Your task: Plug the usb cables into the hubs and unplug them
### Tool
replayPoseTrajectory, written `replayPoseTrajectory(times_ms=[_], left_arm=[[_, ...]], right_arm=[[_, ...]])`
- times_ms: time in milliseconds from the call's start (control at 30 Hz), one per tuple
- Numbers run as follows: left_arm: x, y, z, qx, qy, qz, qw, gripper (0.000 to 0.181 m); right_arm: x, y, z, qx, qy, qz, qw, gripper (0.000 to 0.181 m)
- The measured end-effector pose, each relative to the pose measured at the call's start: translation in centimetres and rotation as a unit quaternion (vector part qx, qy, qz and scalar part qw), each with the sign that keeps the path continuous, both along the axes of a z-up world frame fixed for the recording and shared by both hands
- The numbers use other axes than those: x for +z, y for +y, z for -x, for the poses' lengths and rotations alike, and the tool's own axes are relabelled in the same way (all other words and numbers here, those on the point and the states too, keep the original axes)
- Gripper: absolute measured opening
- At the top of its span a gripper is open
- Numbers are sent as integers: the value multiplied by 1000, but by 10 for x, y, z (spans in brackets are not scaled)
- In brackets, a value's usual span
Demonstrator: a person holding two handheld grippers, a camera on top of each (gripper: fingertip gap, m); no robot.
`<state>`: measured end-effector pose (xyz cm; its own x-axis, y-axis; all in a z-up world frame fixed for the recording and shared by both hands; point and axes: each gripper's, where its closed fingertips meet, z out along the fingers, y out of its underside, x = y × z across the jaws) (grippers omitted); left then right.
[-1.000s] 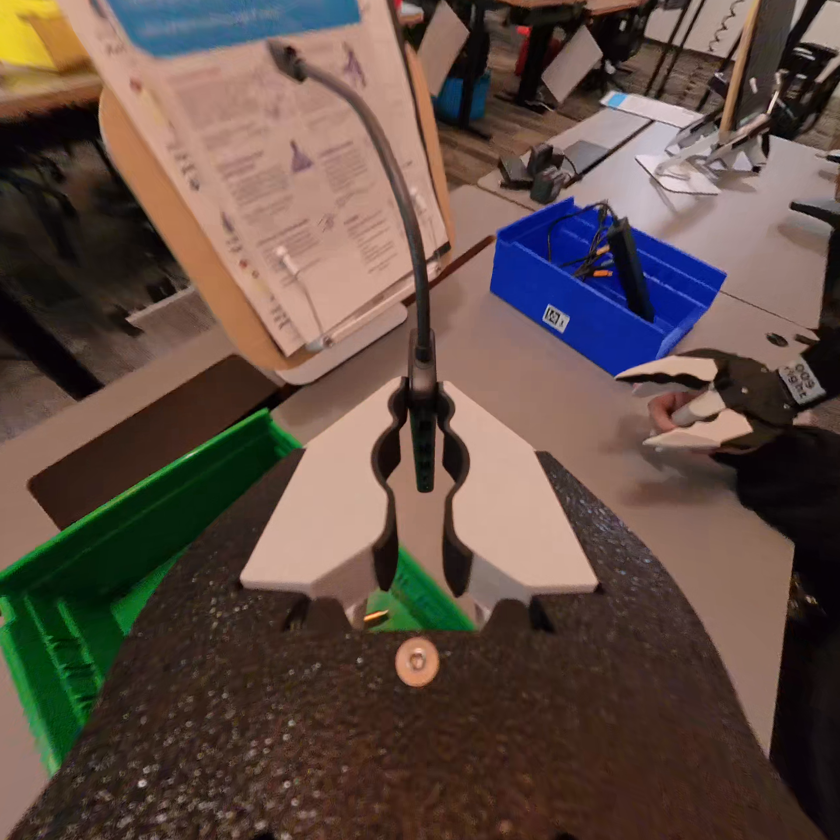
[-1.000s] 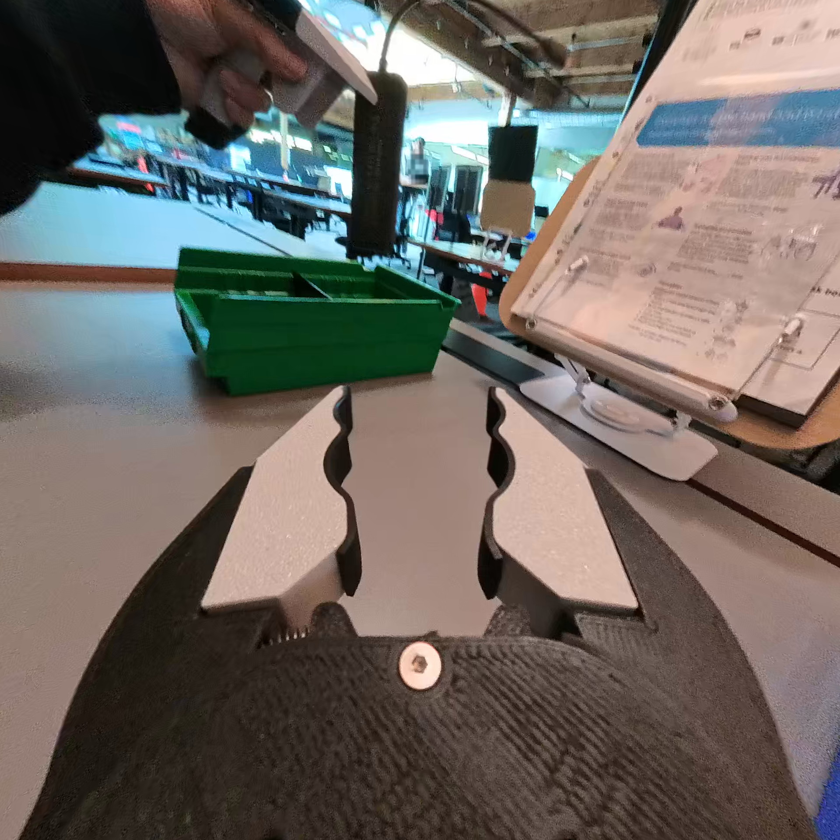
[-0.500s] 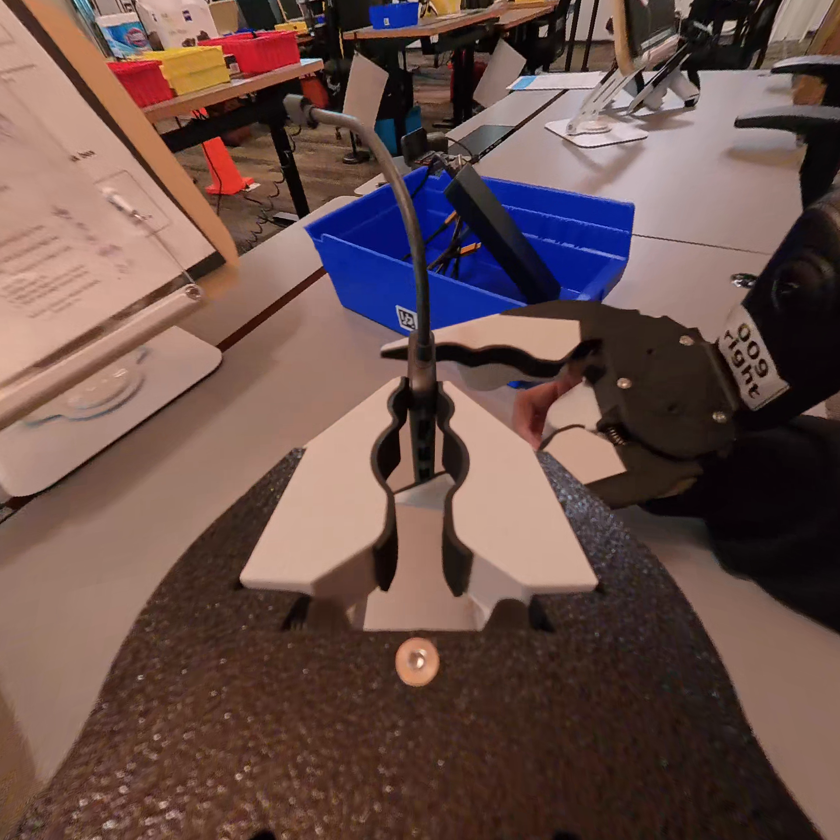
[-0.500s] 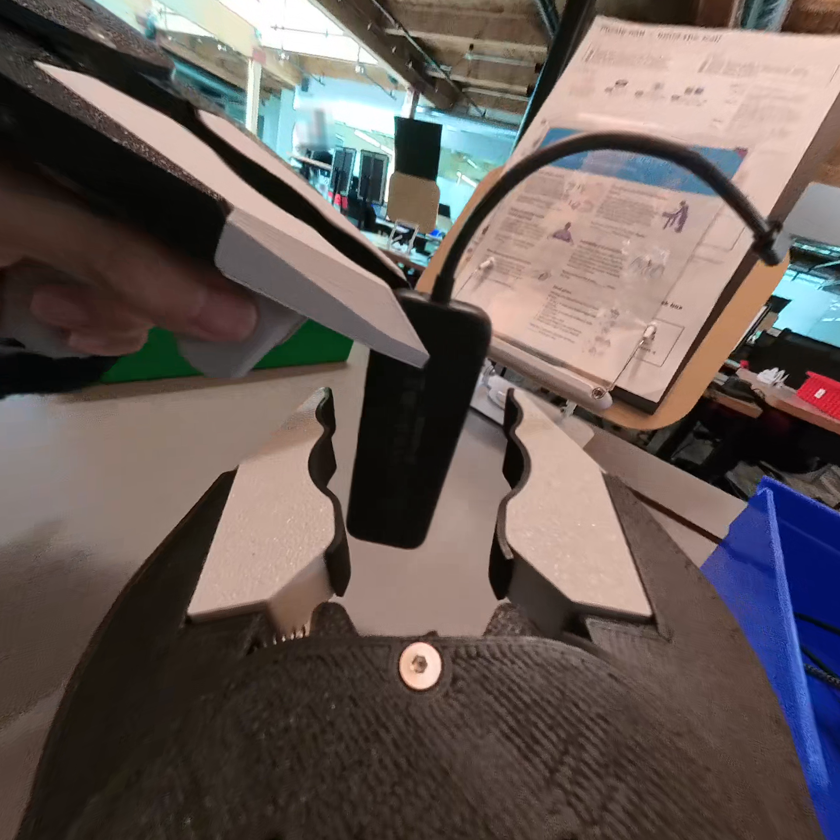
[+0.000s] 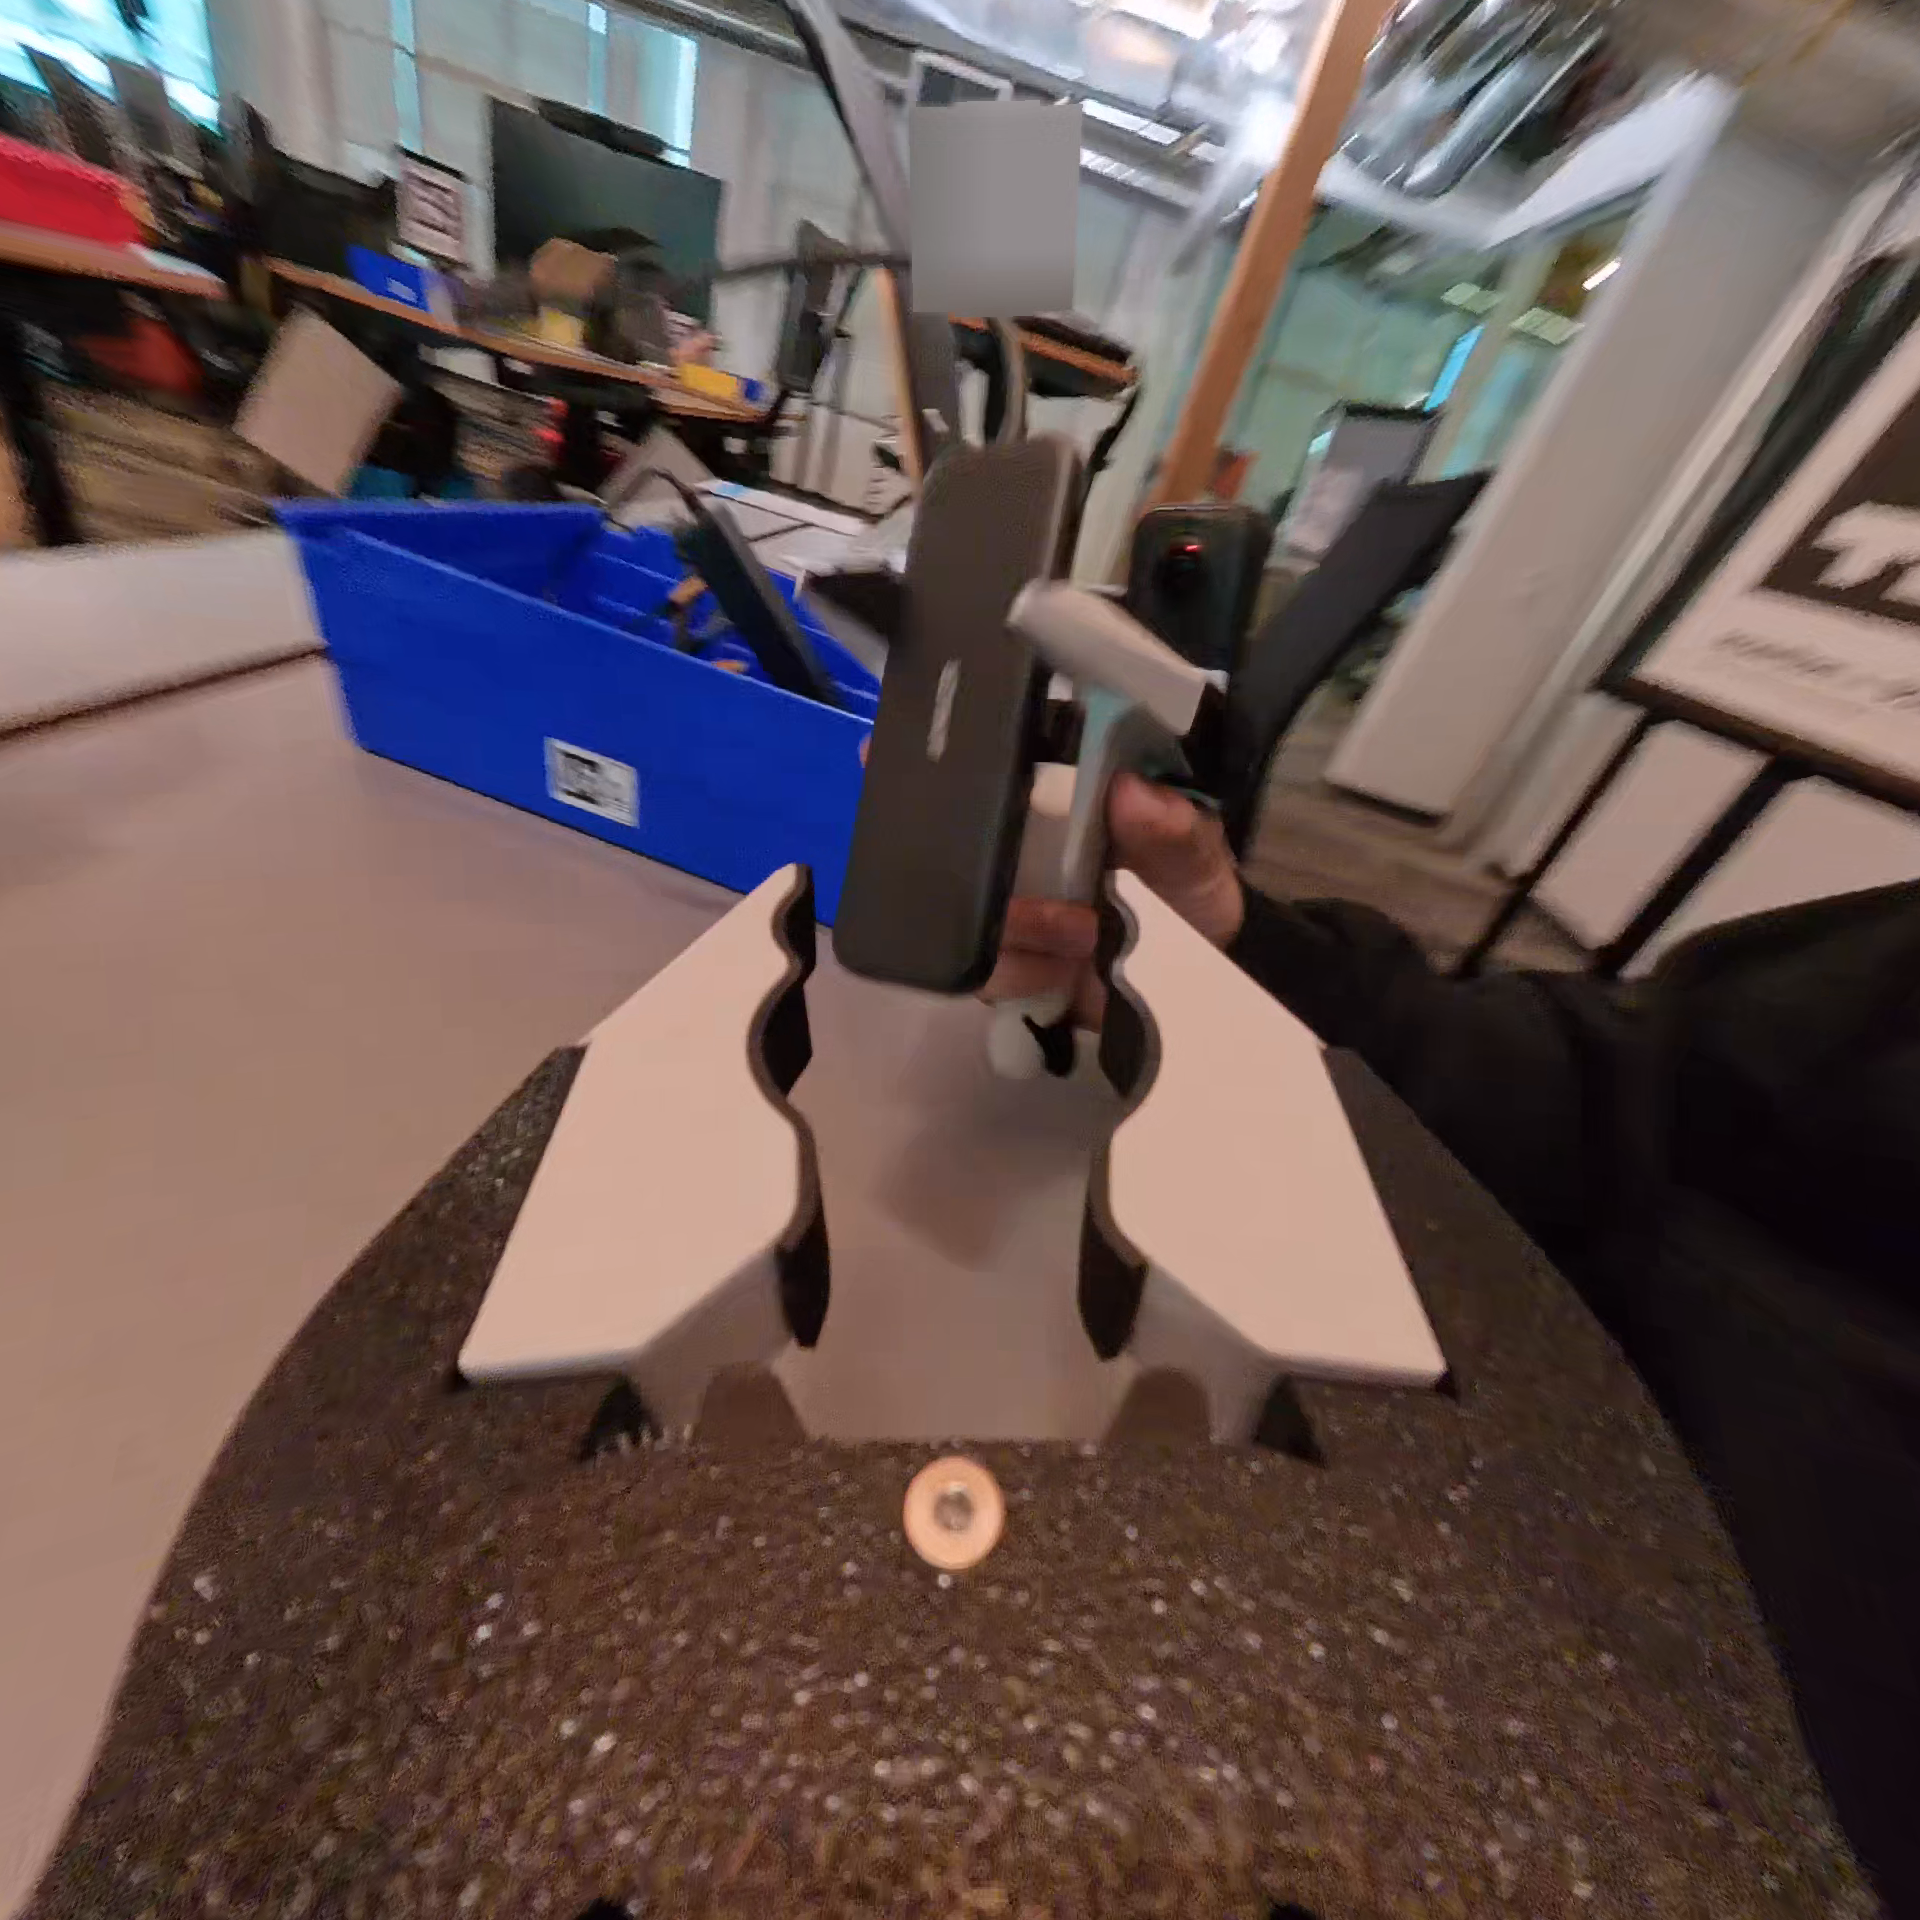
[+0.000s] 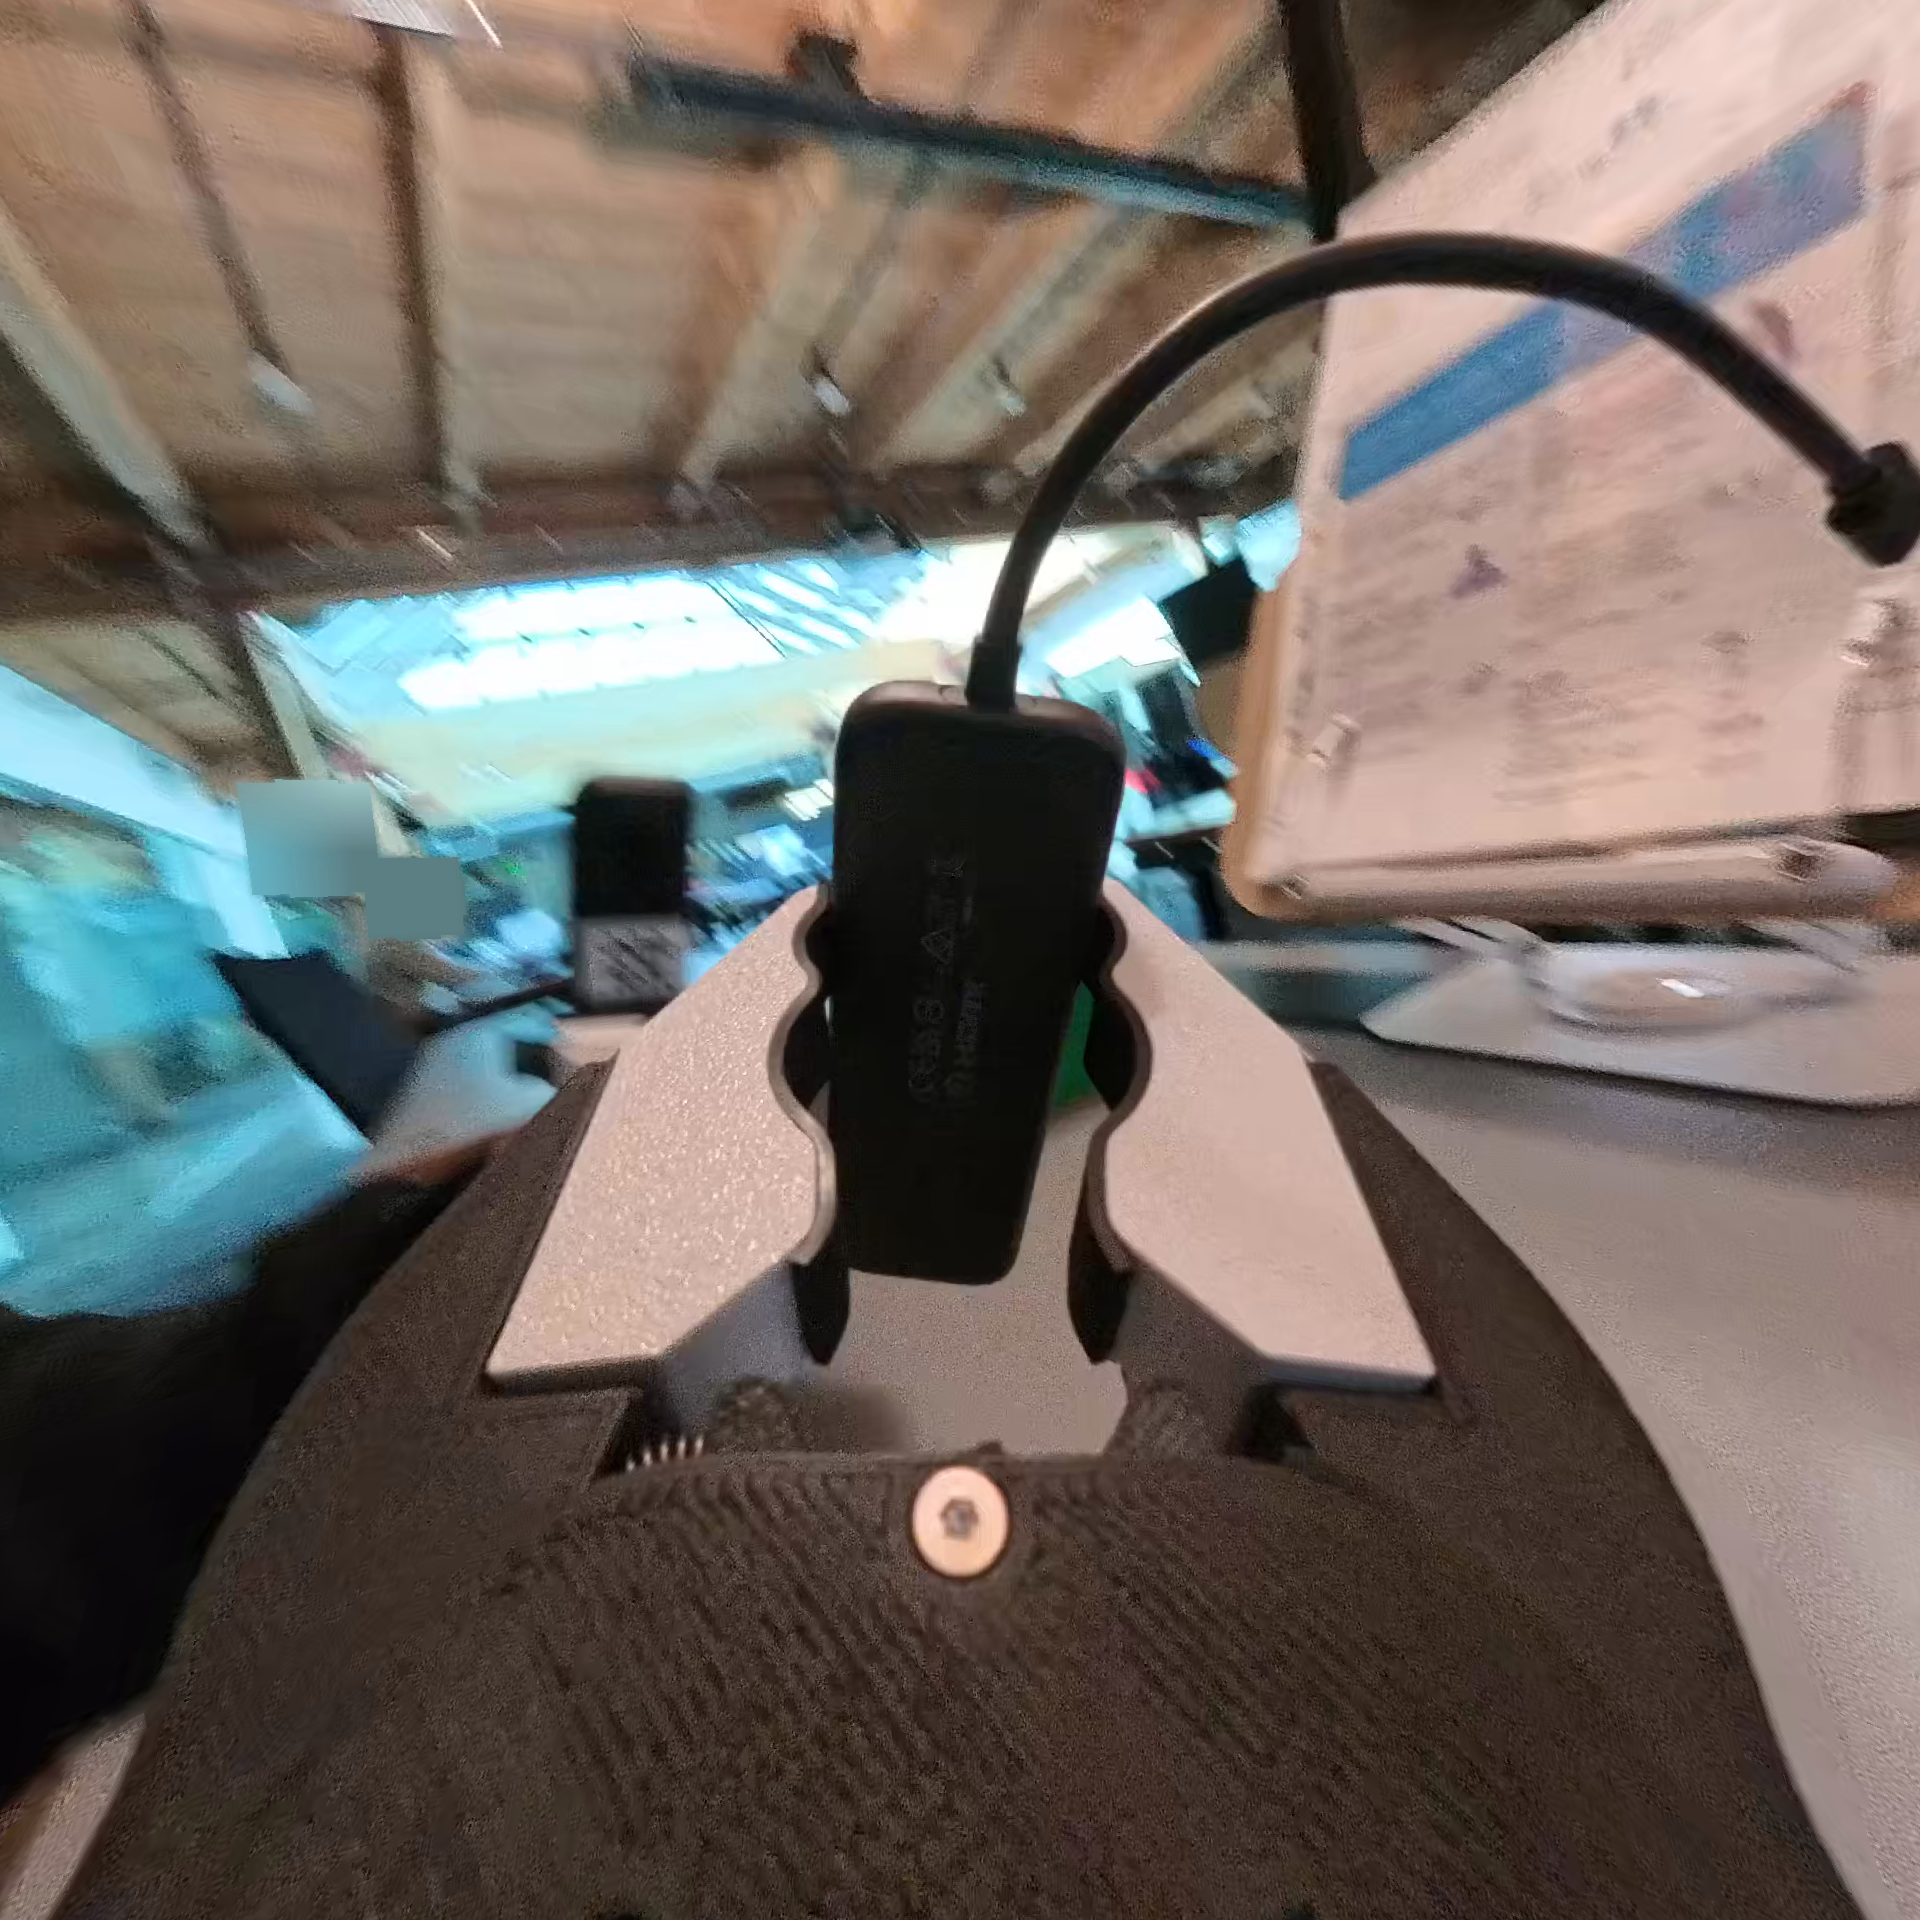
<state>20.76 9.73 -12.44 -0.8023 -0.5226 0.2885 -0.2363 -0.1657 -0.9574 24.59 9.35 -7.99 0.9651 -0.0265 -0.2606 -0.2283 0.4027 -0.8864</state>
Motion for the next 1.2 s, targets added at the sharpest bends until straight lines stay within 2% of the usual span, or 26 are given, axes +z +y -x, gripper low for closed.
replayPoseTrajectory(times_ms=[100,200,367,567,700,800,900,933,1000,1067,1200], left_arm=[[-6,-19,17,-105,56,71,990,54],[-11,-34,23,-147,77,76,983,55],[-15,-36,19,-90,2,-1,996,46],[-21,-33,19,-76,-7,-51,996,46],[-24,-15,12,-28,-42,-107,993,45],[-28,4,9,3,-69,-160,985,45],[-27,17,6,30,-89,-185,978,45],[-25,20,4,38,-93,-183,978,45],[-21,27,0,60,-99,-175,978,44],[-17,35,-4,85,-106,-172,976,44],[-12,48,-5,107,-129,-178,970,44]], right_arm=[[23,-8,25,89,-2,-85,992,46],[25,-9,40,112,-39,-92,989,46],[19,-2,49,130,-59,-72,987,46],[9,4,54,142,-68,-48,986,47],[-1,5,47,117,-90,-21,989,48],[-30,10,38,46,-174,60,982,63],[-70,6,36,-4,-284,199,938,92],[-72,2,33,-27,-306,216,927,98],[-59,-6,28,-61,-308,195,929,89],[-52,-12,20,-72,-285,185,938,88],[-29,-19,30,-53,-299,171,937,87]])
